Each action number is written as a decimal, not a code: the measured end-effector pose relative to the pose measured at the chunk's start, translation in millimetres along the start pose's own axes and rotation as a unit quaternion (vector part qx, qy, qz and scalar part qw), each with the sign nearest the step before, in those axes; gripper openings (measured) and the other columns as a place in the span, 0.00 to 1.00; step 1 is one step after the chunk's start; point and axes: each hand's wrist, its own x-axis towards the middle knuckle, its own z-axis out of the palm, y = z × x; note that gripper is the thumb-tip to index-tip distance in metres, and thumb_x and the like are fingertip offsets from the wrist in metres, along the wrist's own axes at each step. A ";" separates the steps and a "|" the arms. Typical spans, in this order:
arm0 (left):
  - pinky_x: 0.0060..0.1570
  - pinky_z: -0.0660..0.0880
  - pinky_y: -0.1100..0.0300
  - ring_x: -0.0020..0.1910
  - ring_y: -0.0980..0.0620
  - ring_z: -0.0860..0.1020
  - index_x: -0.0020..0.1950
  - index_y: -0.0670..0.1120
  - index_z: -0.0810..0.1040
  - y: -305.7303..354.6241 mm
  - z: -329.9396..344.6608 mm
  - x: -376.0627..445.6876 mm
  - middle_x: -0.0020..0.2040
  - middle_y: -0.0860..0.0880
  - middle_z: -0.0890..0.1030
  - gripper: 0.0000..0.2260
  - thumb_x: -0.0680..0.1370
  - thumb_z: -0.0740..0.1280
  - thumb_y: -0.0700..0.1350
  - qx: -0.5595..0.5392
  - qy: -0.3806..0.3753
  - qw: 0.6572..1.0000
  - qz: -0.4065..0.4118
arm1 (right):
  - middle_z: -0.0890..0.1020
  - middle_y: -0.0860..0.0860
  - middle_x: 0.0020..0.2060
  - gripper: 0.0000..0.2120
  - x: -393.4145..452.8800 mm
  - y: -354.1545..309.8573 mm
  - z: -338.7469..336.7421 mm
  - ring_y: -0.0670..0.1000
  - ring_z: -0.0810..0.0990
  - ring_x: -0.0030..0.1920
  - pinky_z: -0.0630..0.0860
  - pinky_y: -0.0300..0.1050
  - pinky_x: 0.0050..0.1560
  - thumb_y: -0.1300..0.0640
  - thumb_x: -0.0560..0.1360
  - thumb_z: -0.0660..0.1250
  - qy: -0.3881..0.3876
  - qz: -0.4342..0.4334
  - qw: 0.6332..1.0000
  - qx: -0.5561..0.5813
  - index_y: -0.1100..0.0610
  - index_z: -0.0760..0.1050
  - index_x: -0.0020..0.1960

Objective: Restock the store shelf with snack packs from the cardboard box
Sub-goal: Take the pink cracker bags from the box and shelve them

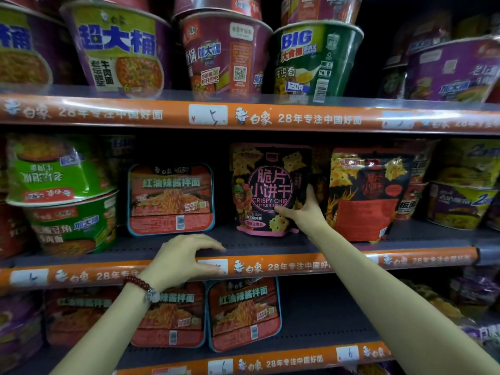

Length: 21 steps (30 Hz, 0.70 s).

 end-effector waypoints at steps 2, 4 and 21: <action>0.59 0.70 0.62 0.59 0.66 0.71 0.57 0.63 0.76 1.4 -0.5 -1.0 0.57 0.68 0.73 0.19 0.68 0.70 0.63 0.000 -0.001 1.000 -0.003 | 0.68 0.53 0.72 0.46 1.6 1.7 -0.2 0.55 0.68 0.71 0.70 0.53 0.68 0.58 0.68 0.78 0.005 0.016 1.000 -0.012 0.55 0.54 0.77; 0.58 0.71 0.62 0.60 0.64 0.72 0.59 0.61 0.77 3.7 -1.8 -1.1 0.58 0.66 0.74 0.19 0.69 0.71 0.61 0.004 -0.006 1.000 -0.003 | 0.71 0.53 0.70 0.43 2.5 2.6 -2.7 0.56 0.71 0.69 0.74 0.50 0.60 0.56 0.67 0.78 0.007 0.048 0.999 -0.024 0.56 0.58 0.75; 0.53 0.77 0.54 0.54 0.54 0.77 0.61 0.52 0.76 75.4 26.5 32.5 0.56 0.53 0.79 0.14 0.76 0.67 0.51 0.068 0.017 0.994 0.080 | 0.82 0.56 0.54 0.21 -51.8 -3.5 -44.5 0.55 0.80 0.56 0.74 0.43 0.53 0.51 0.74 0.71 -0.115 -0.059 0.918 -0.375 0.61 0.77 0.62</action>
